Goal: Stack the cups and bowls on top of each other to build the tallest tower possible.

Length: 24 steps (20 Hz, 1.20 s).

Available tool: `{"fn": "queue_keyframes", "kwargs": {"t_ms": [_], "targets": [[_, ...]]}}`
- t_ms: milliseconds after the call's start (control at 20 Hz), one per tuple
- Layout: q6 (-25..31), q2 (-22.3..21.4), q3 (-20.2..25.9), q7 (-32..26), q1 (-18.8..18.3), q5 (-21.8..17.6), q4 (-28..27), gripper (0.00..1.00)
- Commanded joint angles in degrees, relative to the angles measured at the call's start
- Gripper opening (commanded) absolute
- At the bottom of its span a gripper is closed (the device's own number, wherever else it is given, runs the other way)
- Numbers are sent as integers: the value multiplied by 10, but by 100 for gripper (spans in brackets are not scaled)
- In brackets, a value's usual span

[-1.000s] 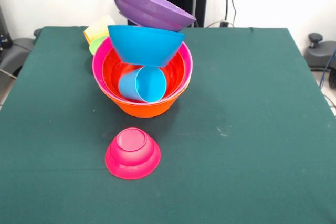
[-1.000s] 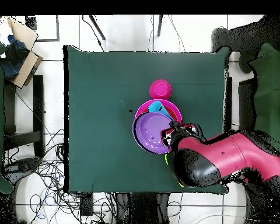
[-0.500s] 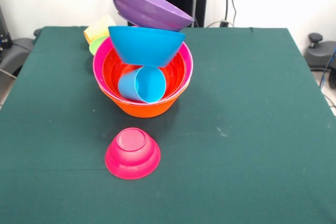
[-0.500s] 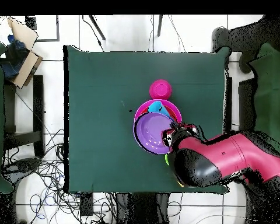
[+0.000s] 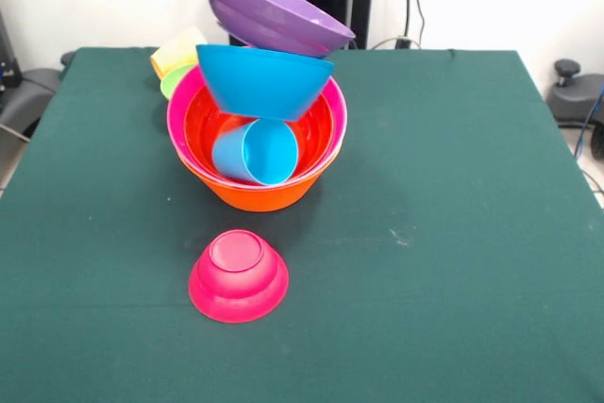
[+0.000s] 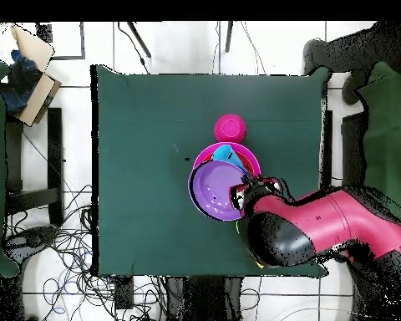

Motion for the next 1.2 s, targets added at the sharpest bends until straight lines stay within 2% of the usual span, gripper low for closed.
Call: {"fn": "queue_keyframes", "kwargs": {"t_ms": [50, 350, 600, 1200], "targets": [[20, 48, -41, -68, 54, -15, -45, 0], [22, 93, -79, -83, 90, -44, -100, 0], [8, 113, -95, -87, 102, -56, -115, 0], [3, 107, -84, -91, 88, -44, -97, 0]]}}
